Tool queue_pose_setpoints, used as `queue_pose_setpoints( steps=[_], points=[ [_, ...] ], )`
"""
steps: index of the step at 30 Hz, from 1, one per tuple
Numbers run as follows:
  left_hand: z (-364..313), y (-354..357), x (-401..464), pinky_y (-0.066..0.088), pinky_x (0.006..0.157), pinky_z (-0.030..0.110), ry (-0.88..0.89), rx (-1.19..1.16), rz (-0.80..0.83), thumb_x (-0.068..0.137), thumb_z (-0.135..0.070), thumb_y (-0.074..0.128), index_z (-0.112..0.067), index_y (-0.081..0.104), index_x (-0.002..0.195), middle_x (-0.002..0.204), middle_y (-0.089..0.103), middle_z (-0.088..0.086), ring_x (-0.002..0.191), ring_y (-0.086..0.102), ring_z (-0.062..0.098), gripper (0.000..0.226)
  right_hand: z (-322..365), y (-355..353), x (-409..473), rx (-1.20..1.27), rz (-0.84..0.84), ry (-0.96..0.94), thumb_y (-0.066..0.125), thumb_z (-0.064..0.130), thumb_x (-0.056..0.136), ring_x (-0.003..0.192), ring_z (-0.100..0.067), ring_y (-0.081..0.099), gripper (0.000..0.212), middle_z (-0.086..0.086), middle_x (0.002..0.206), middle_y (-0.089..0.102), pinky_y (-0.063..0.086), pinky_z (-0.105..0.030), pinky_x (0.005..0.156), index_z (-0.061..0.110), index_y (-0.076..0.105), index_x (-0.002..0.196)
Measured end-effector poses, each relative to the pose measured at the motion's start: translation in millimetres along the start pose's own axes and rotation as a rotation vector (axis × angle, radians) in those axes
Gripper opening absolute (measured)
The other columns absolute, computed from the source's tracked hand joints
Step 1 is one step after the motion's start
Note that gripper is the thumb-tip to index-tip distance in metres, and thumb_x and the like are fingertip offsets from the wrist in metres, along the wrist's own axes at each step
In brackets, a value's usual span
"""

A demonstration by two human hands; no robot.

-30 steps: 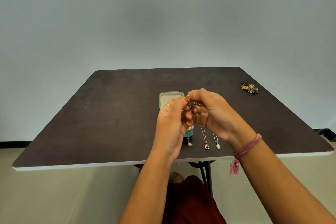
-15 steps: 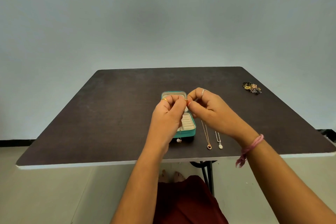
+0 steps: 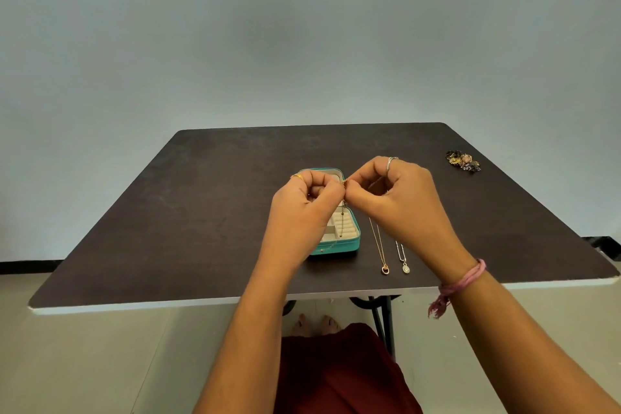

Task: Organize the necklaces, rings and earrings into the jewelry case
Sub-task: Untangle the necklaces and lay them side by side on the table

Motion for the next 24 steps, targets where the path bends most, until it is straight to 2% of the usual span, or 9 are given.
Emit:
queue_pose_setpoints(
  steps=[3,4,6,8,11,13,17,21,24],
  points=[
    [3,2,-1,0.039,0.048,0.012,-0.005,0.006,0.024,0.090,-0.018,0.056,-0.021,0.062,0.081,0.055,0.052,-0.014,0.049,0.046,-0.003,0.011,-5,1,0,0.047,-0.002,0.072,0.065,0.027,0.073,0.057,-0.001,0.057,0.009,0.008,0.064,0.064,0.046,-0.012,0.054,0.018,0.067,0.070],
    [4,4,-1,0.039,0.048,0.013,-0.011,-0.001,0.035,0.090,-0.017,0.056,-0.020,0.062,0.081,0.056,0.051,-0.013,0.048,0.045,-0.003,0.011,-9,1,0,0.089,0.007,0.106,0.066,0.025,0.074,0.057,-0.002,0.056,0.008,0.007,0.064,0.063,0.050,-0.017,0.056,0.018,0.066,0.069],
    [7,8,-4,0.040,0.048,0.014,-0.030,-0.053,0.049,0.091,-0.015,0.055,-0.016,0.061,0.082,0.057,0.050,-0.009,0.048,0.044,-0.001,0.011,-15,5,0,0.244,0.035,0.201,0.066,0.015,0.078,0.055,-0.005,0.055,0.011,0.004,0.064,0.061,0.054,-0.025,0.057,0.014,0.065,0.068],
    [11,12,-6,0.042,0.049,0.016,-0.061,-0.130,0.042,0.091,-0.013,0.053,-0.014,0.060,0.081,0.054,0.050,-0.007,0.048,0.044,0.003,0.012,-20,12,-3,0.471,0.079,0.340,0.060,0.007,0.083,0.051,-0.007,0.050,0.014,0.000,0.063,0.057,0.049,-0.026,0.058,0.009,0.062,0.069],
    [17,17,-10,0.042,0.049,0.019,-0.105,-0.237,0.029,0.093,-0.012,0.050,-0.014,0.058,0.081,0.052,0.051,-0.009,0.048,0.045,0.004,0.014,-22,27,-10,0.750,0.158,0.525,0.055,0.009,0.087,0.054,-0.008,0.044,0.016,0.002,0.064,0.055,0.046,-0.025,0.059,0.012,0.060,0.072],
    [20,18,-11,0.041,0.048,0.019,-0.127,-0.312,0.022,0.094,-0.012,0.049,-0.013,0.057,0.084,0.055,0.051,-0.009,0.048,0.045,0.004,0.013,-20,34,-15,0.839,0.221,0.566,0.051,0.013,0.089,0.057,-0.011,0.046,0.016,0.001,0.067,0.056,0.046,-0.029,0.062,0.013,0.061,0.077],
    [22,19,-12,0.042,0.050,0.019,-0.125,-0.288,0.030,0.095,-0.017,0.049,-0.012,0.058,0.088,0.055,0.052,-0.008,0.049,0.046,0.003,0.012,-17,38,-16,0.699,0.263,0.514,0.041,0.015,0.092,0.058,-0.015,0.048,0.019,-0.001,0.064,0.054,0.045,-0.036,0.069,0.009,0.057,0.084],
    [23,17,-13,0.037,0.048,0.021,-0.151,-0.294,0.015,0.094,-0.016,0.046,-0.016,0.052,0.072,0.052,0.046,-0.007,0.049,0.040,0.005,0.023,-15,35,-15,0.347,0.238,0.326,0.040,0.016,0.097,0.064,-0.015,0.043,0.019,-0.002,0.068,0.046,0.039,-0.030,0.062,0.008,0.053,0.086],
    [29,17,-15,0.032,0.046,0.021,-0.258,-0.422,0.014,0.093,-0.010,0.041,-0.015,0.047,0.067,0.052,0.041,-0.005,0.047,0.036,0.006,0.027,-18,33,-14,0.145,0.363,0.209,0.044,0.023,0.098,0.062,-0.009,0.044,0.023,0.004,0.069,0.048,0.040,-0.030,0.063,0.005,0.057,0.092]
  ],
)
Point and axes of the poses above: each hand's wrist, its own x-axis towards the middle knuckle, its own y-axis out of the palm, z = x × y, the point moved 5 cm from there along x, towards the middle knuckle
